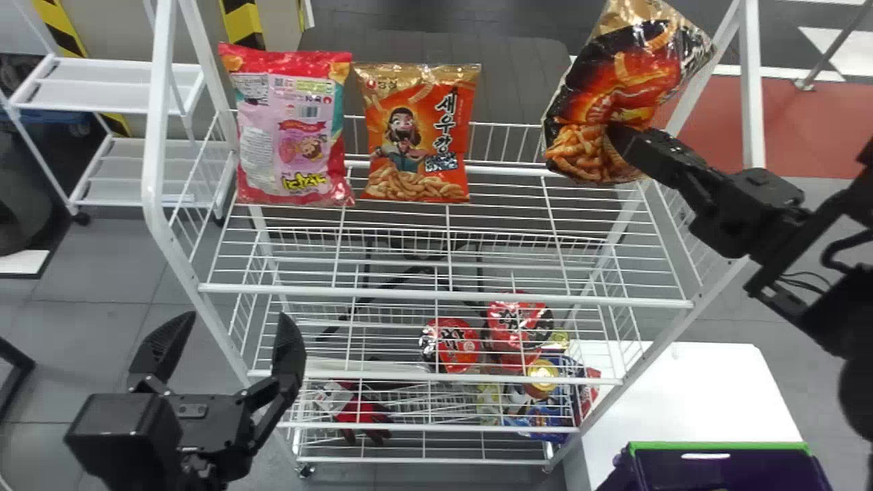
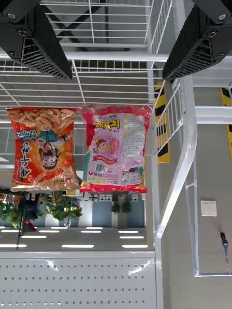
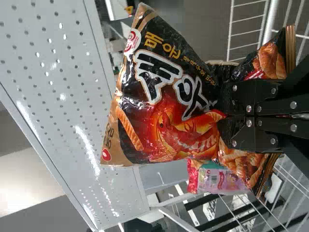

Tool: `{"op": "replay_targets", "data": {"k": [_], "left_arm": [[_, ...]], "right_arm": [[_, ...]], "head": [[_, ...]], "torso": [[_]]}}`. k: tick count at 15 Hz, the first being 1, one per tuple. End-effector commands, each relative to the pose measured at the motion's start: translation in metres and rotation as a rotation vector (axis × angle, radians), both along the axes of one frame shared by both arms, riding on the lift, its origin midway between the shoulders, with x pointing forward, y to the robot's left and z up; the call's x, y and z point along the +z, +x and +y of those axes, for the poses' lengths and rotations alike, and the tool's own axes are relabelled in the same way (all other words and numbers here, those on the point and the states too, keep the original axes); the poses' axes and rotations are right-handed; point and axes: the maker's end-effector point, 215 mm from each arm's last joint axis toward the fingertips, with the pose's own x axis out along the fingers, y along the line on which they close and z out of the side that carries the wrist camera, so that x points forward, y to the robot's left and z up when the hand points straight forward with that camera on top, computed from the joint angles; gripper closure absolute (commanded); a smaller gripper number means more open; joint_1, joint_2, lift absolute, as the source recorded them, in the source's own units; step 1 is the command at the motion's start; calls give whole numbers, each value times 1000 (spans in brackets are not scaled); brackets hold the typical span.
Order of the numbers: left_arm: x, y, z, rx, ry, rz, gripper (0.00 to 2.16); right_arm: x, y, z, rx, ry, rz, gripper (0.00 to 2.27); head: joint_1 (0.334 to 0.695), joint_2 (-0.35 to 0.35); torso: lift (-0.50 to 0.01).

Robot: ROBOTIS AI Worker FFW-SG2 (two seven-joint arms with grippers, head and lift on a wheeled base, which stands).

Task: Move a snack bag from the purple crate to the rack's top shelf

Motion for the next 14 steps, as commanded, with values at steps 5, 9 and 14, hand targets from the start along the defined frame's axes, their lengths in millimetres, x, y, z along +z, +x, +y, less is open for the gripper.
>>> {"op": "replay_targets", "data": {"k": [5,9,14], "left_arm": [[-6,5,-2,-5,0,11,130],[-7,5,-3,-5,1,14,130],[-13,3,-4,-7,0,23,134]], "right_arm": [[-40,25,46,-1,-65,-118,1642],[-58,34,61,-56,-132,-178,1642],[-67,51,71,-190,-168,-201,1642]], "head": [[695,13],[695,29],[695,48]], "torso": [[2],[2],[2]]}}
